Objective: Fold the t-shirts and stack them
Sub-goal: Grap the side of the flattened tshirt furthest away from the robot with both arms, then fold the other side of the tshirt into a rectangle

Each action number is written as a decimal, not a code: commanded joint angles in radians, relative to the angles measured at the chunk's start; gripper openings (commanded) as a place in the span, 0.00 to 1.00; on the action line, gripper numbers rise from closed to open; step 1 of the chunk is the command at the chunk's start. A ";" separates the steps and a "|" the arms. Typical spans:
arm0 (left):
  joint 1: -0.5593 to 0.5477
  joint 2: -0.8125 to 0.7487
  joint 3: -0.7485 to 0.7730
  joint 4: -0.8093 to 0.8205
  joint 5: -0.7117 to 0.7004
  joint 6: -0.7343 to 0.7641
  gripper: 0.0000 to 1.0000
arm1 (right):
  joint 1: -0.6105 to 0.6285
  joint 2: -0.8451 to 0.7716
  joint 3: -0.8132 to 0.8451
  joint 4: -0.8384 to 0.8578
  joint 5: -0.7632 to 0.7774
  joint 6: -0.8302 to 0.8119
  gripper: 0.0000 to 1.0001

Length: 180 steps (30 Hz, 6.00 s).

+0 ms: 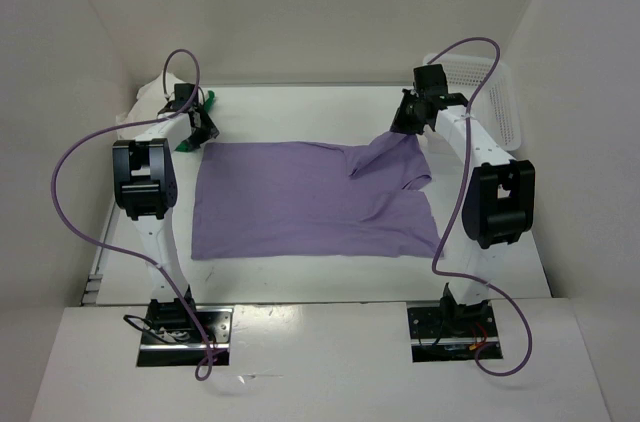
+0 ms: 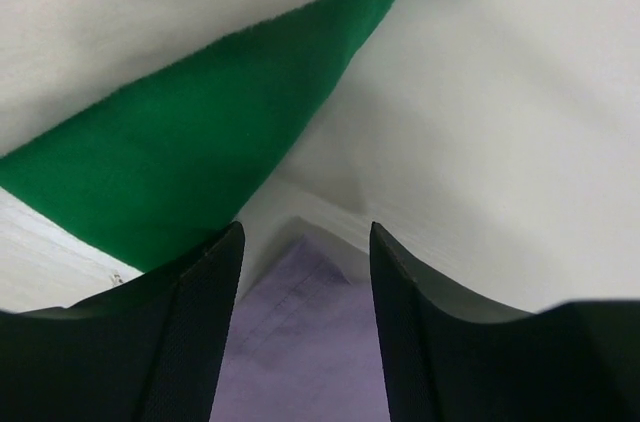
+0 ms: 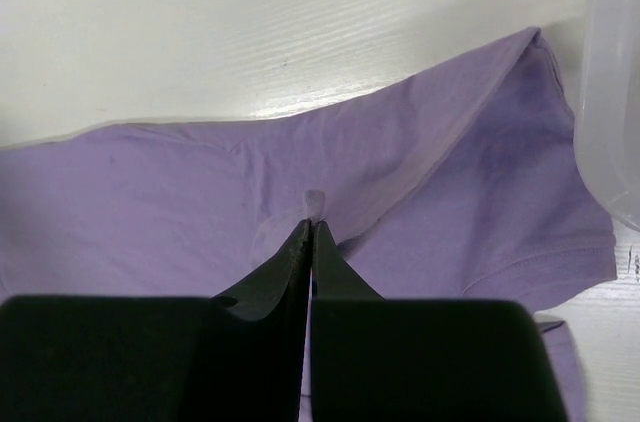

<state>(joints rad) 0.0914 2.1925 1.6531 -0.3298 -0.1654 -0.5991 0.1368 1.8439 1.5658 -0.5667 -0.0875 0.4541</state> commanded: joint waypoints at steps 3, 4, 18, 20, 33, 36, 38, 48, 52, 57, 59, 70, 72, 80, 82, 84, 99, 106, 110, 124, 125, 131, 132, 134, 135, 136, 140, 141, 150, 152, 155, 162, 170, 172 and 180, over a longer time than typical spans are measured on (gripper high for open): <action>0.005 -0.017 -0.004 -0.012 -0.033 0.028 0.59 | -0.006 0.014 0.060 0.027 -0.001 -0.008 0.00; 0.005 -0.017 -0.004 -0.012 -0.033 0.028 0.57 | -0.006 0.014 0.051 0.027 -0.001 -0.008 0.00; -0.013 -0.025 -0.055 -0.012 -0.034 0.038 0.38 | -0.006 0.005 0.033 0.056 -0.011 0.011 0.00; -0.013 -0.025 -0.055 -0.012 -0.034 0.038 0.31 | -0.006 0.005 0.024 0.065 -0.020 0.020 0.00; -0.013 -0.222 -0.114 0.009 0.036 0.006 0.00 | -0.006 -0.090 0.004 0.030 -0.057 0.029 0.00; -0.013 -0.339 -0.176 0.031 0.049 -0.004 0.00 | -0.006 -0.175 -0.049 0.021 -0.057 0.038 0.00; -0.013 -0.394 -0.239 0.031 0.049 -0.004 0.00 | -0.006 -0.254 -0.104 0.010 -0.057 0.038 0.00; 0.005 -0.727 -0.536 0.009 0.021 0.005 0.00 | -0.025 -0.581 -0.396 -0.119 -0.066 0.047 0.00; 0.018 -0.832 -0.634 0.000 -0.003 0.005 0.00 | -0.025 -0.667 -0.519 -0.163 -0.055 0.047 0.00; 0.027 -0.895 -0.739 -0.051 -0.045 0.015 0.02 | -0.036 -0.718 -0.593 -0.219 -0.035 0.098 0.00; 0.053 -0.904 -0.750 -0.075 -0.033 0.015 0.02 | -0.036 -0.707 -0.582 -0.261 0.006 0.107 0.00; 0.073 -0.959 -0.776 -0.118 -0.013 -0.033 0.44 | -0.026 -0.716 -0.544 -0.453 0.081 0.095 0.15; 0.073 -1.000 -0.788 -0.109 -0.025 -0.042 0.49 | -0.026 -0.736 -0.544 -0.453 0.094 0.095 0.28; -0.070 -0.982 -0.734 -0.037 0.119 -0.022 0.46 | 0.107 -0.681 -0.457 -0.414 0.095 0.043 0.17; -0.152 -0.970 -0.734 -0.014 0.130 -0.048 0.42 | 0.205 -0.613 -0.481 -0.356 0.086 0.043 0.03; -0.200 -0.970 -0.757 0.011 0.168 -0.068 0.40 | 0.262 -0.571 -0.515 -0.316 0.072 0.078 0.00; -0.354 -0.941 -0.865 0.097 0.207 -0.131 0.40 | 0.518 -0.270 -0.521 -0.167 0.037 0.132 0.43; -0.354 -0.941 -0.895 0.115 0.218 -0.131 0.40 | 0.540 -0.140 -0.454 -0.170 0.164 0.165 0.43; -0.354 -0.952 -0.906 0.115 0.218 -0.131 0.40 | 0.540 -0.121 -0.463 -0.170 0.196 0.166 0.40; -0.354 -0.942 -0.906 0.124 0.218 -0.140 0.40 | 0.540 -0.089 -0.426 -0.185 0.236 0.166 0.32; -0.354 -0.942 -0.906 0.124 0.218 -0.140 0.40 | 0.540 -0.089 -0.426 -0.185 0.236 0.166 0.30; -0.354 -0.942 -0.915 0.124 0.207 -0.140 0.40 | 0.540 -0.078 -0.435 -0.194 0.246 0.166 0.26; -0.354 -0.942 -0.915 0.124 0.207 -0.140 0.40 | 0.540 -0.078 -0.435 -0.194 0.259 0.166 0.23; -0.354 -0.942 -0.915 0.124 0.207 -0.149 0.40 | 0.540 -0.078 -0.435 -0.205 0.259 0.166 0.16; -0.354 -0.942 -0.915 0.124 0.207 -0.149 0.40 | 0.540 -0.089 -0.435 -0.205 0.259 0.166 0.15; -0.354 -0.942 -0.915 0.124 0.207 -0.149 0.40 | 0.540 -0.101 -0.435 -0.216 0.259 0.166 0.13; -0.354 -0.942 -0.915 0.124 0.198 -0.149 0.40 | 0.540 -0.147 -0.435 -0.235 0.229 0.147 0.05; -0.354 -0.942 -0.906 0.124 0.198 -0.149 0.40 | 0.540 -0.147 -0.435 -0.236 0.229 0.147 0.03; -0.354 -0.942 -0.874 0.124 0.188 -0.131 0.40 | 0.540 -0.230 -0.377 -0.349 0.088 0.060 0.00; -0.354 -0.942 -0.862 0.115 0.188 -0.131 0.40 | 0.540 -0.239 -0.366 -0.370 0.051 0.047 0.00; -0.354 -0.933 -0.852 0.115 0.188 -0.131 0.40 | 0.540 -0.258 -0.355 -0.358 -0.029 0.035 0.00; -0.318 -0.933 -0.852 0.115 0.208 -0.122 0.40 | 0.515 -0.267 -0.409 -0.271 -0.061 0.086 0.28; -0.309 -0.952 -0.843 0.094 0.220 -0.081 0.40 | 0.239 -0.413 -0.403 -0.197 -0.061 0.086 0.32; -0.332 -0.935 -0.834 0.104 0.254 -0.071 0.40 | 0.108 -0.423 -0.447 -0.103 -0.061 0.086 0.16; -0.551 -0.765 -0.789 0.166 0.412 -0.148 0.40 | -0.129 -0.344 -0.552 0.155 0.109 0.172 0.39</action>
<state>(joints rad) -0.4049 1.3964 0.8539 -0.1993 0.1650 -0.7158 0.0402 1.4818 1.0344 -0.5632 -0.0483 0.5968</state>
